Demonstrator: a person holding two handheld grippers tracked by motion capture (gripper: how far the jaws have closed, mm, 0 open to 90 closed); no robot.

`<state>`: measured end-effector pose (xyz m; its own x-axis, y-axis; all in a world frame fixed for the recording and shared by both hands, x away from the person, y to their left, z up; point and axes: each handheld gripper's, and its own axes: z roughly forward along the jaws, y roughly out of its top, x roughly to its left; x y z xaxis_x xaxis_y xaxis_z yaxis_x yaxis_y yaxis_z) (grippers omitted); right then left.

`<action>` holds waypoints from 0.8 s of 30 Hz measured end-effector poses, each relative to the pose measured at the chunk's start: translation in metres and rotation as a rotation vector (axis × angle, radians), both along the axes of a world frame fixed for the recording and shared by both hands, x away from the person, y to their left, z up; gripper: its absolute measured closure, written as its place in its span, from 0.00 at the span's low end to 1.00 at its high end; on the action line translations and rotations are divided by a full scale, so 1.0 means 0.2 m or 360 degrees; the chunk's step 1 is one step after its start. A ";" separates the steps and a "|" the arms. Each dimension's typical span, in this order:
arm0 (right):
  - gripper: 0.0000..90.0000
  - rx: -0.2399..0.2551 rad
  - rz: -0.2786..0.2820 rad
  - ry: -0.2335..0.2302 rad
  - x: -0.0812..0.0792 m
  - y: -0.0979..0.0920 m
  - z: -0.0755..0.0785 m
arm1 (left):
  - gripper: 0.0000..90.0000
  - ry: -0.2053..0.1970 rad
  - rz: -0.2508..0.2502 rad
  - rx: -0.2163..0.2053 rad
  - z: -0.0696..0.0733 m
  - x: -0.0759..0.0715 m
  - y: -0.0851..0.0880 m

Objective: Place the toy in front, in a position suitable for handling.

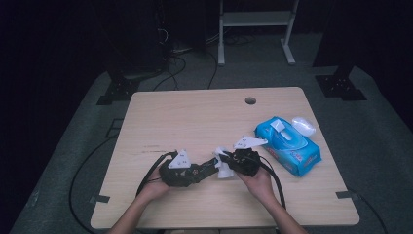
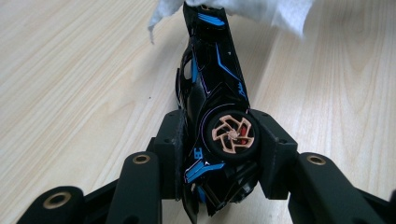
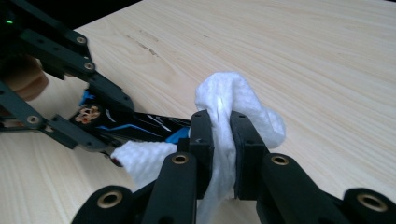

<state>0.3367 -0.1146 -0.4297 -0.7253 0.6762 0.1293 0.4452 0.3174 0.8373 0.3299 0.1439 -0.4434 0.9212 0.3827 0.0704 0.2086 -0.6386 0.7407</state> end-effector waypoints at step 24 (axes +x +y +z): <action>0.89 0.0002 -0.0085 0.0054 0.05 -0.12 -0.04 | 0.65 0.0009 0.0017 0.0116 0.05 0.07 -0.11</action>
